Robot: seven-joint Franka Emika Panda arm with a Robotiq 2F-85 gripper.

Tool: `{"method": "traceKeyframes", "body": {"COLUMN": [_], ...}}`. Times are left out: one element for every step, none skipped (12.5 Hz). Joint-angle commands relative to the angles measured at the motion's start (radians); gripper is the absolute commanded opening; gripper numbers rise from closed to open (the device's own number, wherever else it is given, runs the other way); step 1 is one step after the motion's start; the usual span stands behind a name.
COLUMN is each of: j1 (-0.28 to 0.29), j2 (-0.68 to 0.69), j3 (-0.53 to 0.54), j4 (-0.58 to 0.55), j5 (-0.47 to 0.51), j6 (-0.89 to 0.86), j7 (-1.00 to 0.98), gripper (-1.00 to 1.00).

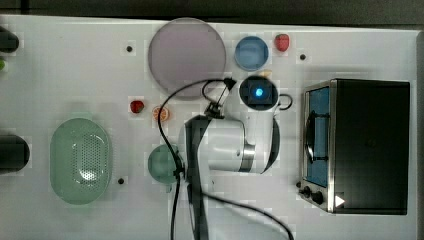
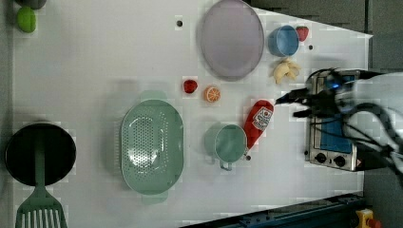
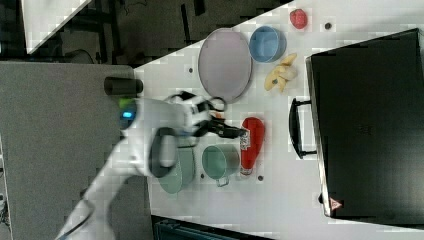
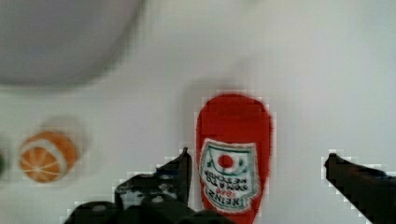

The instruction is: Pick ketchup from strainer and place it on the table

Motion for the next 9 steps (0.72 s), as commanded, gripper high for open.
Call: {"method": "traceKeyframes", "body": {"j1": [-0.001, 0.0, 0.0, 0.0, 0.001, 0.004, 0.005, 0.005, 0.006], "j2": [-0.14, -0.162, -0.181, -0.195, -0.203, -0.206, -0.207, -0.207, -0.207], "j3": [0.003, 0.004, 0.004, 0.004, 0.005, 0.008, 0.013, 0.017, 0.022], "j4": [0.173, 0.221, 0.271, 0.317, 0.356, 0.393, 0.424, 0.447, 0.466], "j5": [0.012, 0.012, 0.012, 0.012, 0.013, 0.021, 0.022, 0.022, 0.022], "j6": [-0.163, -0.232, -0.281, -0.323, -0.375, -0.397, -0.425, -0.473, -0.513], "j7": [0.157, 0.195, 0.231, 0.266, 0.298, 0.332, 0.364, 0.381, 0.381], "gripper": [1.0, 1.0, 1.0, 1.0, 1.0, 1.0, 1.0, 1.0, 1.0]}}
